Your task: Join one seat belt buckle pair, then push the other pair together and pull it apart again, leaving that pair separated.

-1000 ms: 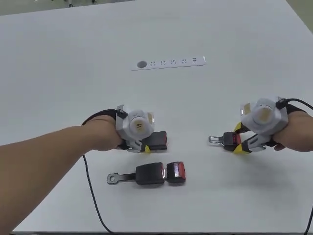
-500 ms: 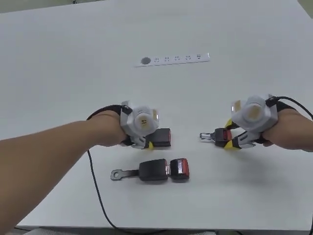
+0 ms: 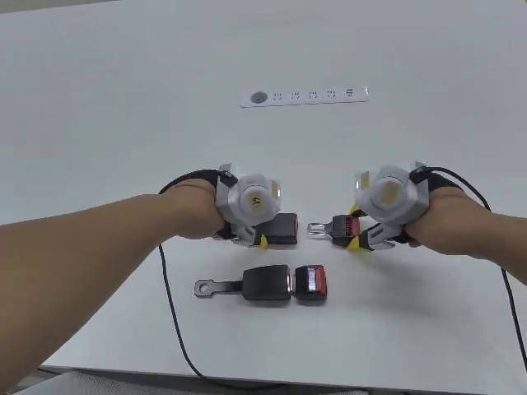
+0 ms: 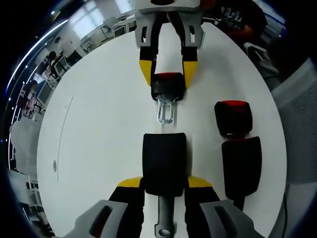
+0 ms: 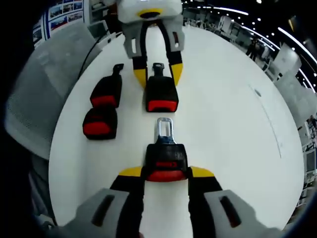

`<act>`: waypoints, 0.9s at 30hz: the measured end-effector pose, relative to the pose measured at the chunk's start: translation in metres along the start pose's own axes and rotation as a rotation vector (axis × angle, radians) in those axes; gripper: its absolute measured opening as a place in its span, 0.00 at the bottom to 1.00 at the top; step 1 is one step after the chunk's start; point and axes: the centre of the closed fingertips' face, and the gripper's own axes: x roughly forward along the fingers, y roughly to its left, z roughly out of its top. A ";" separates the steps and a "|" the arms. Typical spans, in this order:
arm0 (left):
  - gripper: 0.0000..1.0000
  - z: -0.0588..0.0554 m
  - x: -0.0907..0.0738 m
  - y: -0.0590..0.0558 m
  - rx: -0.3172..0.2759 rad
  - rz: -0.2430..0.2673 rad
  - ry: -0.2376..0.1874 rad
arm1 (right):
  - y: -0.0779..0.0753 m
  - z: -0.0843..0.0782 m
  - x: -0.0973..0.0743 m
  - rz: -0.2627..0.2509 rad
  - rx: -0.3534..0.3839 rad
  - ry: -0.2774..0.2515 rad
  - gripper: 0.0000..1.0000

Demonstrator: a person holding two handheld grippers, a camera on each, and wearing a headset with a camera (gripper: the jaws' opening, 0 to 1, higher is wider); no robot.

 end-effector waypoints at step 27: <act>0.31 0.001 0.000 -0.001 0.016 -0.008 0.011 | 0.001 0.021 0.017 0.000 -0.034 -0.006 0.33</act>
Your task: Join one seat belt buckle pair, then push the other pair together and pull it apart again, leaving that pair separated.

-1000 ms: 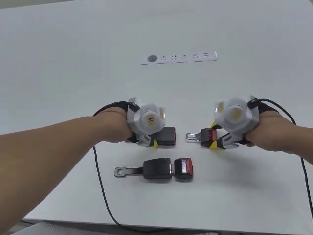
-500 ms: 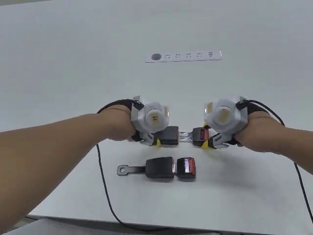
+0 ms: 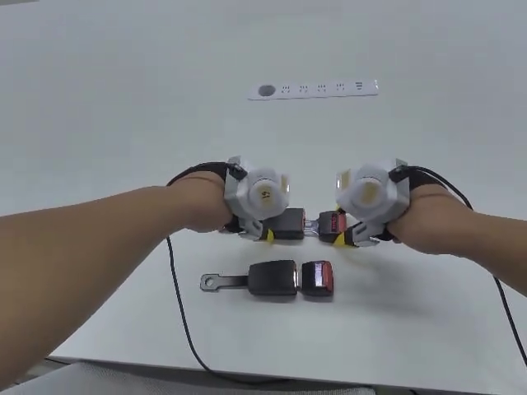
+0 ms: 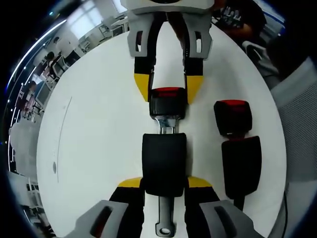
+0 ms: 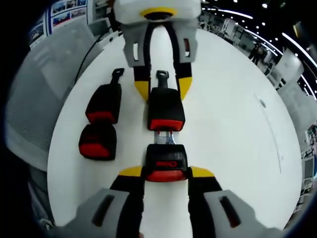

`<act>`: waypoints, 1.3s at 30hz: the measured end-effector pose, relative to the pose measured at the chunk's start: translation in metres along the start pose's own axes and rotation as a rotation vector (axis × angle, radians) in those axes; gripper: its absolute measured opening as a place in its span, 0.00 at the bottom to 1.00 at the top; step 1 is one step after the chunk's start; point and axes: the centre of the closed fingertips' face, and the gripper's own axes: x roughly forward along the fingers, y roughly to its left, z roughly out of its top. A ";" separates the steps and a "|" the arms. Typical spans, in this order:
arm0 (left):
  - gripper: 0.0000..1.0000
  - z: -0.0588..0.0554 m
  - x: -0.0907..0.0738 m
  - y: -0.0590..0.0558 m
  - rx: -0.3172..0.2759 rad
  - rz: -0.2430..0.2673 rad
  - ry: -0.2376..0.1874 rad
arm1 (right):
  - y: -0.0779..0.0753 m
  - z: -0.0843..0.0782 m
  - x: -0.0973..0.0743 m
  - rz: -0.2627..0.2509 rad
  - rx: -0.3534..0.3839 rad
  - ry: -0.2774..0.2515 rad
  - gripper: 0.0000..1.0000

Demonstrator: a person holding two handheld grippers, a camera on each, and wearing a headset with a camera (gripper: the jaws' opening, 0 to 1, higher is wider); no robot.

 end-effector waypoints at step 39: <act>0.30 0.000 0.002 0.000 0.022 -0.036 -0.011 | 0.000 0.018 0.009 0.015 0.031 -0.043 0.31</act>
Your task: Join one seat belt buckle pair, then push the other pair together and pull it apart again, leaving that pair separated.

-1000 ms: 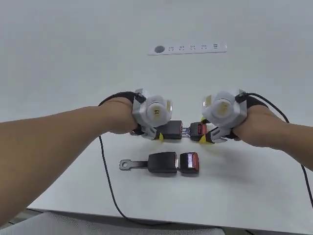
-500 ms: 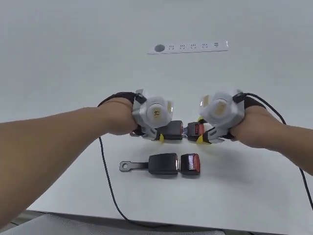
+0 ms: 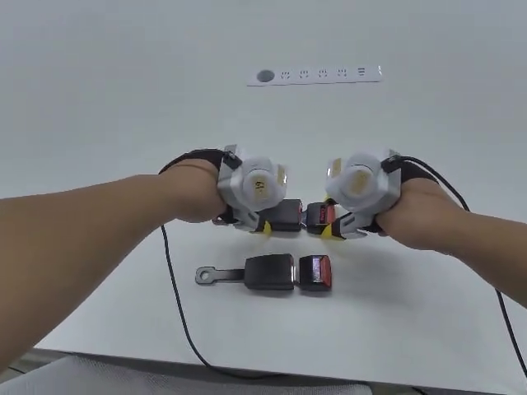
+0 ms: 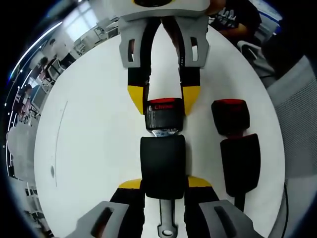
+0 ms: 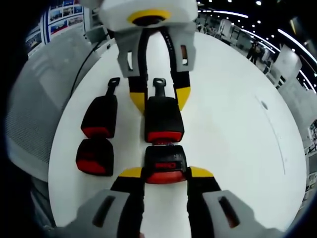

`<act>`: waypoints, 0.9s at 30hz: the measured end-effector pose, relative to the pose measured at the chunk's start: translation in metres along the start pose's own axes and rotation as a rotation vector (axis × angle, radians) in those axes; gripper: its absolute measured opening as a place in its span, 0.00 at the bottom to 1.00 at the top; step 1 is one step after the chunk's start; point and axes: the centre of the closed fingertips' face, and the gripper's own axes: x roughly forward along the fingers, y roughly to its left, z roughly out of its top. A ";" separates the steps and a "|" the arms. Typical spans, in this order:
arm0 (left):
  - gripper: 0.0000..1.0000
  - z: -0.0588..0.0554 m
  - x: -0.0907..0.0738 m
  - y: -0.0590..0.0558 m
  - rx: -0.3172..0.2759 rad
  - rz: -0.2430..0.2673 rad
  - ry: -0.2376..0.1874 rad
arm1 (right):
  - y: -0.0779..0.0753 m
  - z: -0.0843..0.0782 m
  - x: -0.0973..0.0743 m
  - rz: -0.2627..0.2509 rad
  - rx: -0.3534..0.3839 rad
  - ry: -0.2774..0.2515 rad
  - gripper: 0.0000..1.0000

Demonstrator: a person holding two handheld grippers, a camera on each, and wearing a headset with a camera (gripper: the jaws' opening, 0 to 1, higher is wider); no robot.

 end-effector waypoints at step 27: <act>0.31 0.000 0.000 0.000 -0.015 -0.004 0.007 | 0.000 -0.002 0.001 0.017 0.001 0.000 0.32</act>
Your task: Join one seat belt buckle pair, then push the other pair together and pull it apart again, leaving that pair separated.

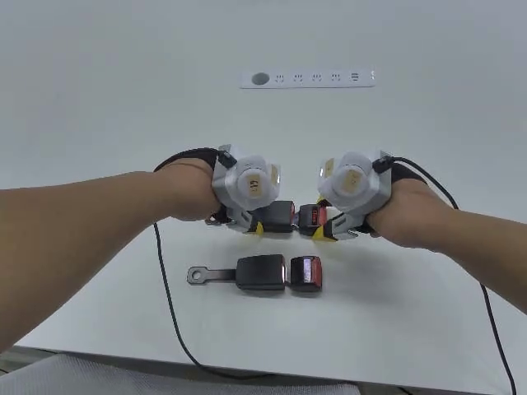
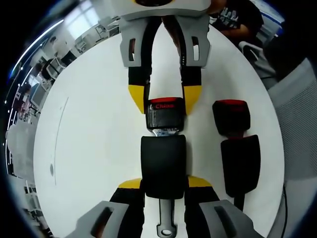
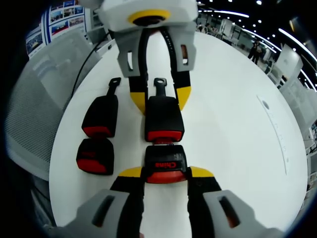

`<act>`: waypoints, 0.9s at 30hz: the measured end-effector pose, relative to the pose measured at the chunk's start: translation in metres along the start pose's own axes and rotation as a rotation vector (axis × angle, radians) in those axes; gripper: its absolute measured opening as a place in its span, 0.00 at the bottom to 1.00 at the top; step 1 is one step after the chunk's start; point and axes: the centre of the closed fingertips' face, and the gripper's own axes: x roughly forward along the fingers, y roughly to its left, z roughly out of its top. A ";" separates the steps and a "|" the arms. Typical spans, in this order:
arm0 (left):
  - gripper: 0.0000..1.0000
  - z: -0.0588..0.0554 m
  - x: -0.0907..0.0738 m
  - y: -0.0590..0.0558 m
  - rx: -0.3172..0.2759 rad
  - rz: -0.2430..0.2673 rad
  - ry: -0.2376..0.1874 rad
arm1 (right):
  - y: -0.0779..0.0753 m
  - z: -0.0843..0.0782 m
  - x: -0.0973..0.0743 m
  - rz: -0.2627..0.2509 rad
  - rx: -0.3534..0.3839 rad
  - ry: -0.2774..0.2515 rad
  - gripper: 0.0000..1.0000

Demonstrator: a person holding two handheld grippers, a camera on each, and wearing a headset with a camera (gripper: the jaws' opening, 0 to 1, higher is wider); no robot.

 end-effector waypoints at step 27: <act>0.31 0.000 -0.001 0.001 -0.011 0.002 -0.032 | 0.000 -0.016 -0.008 -0.001 0.006 0.013 0.32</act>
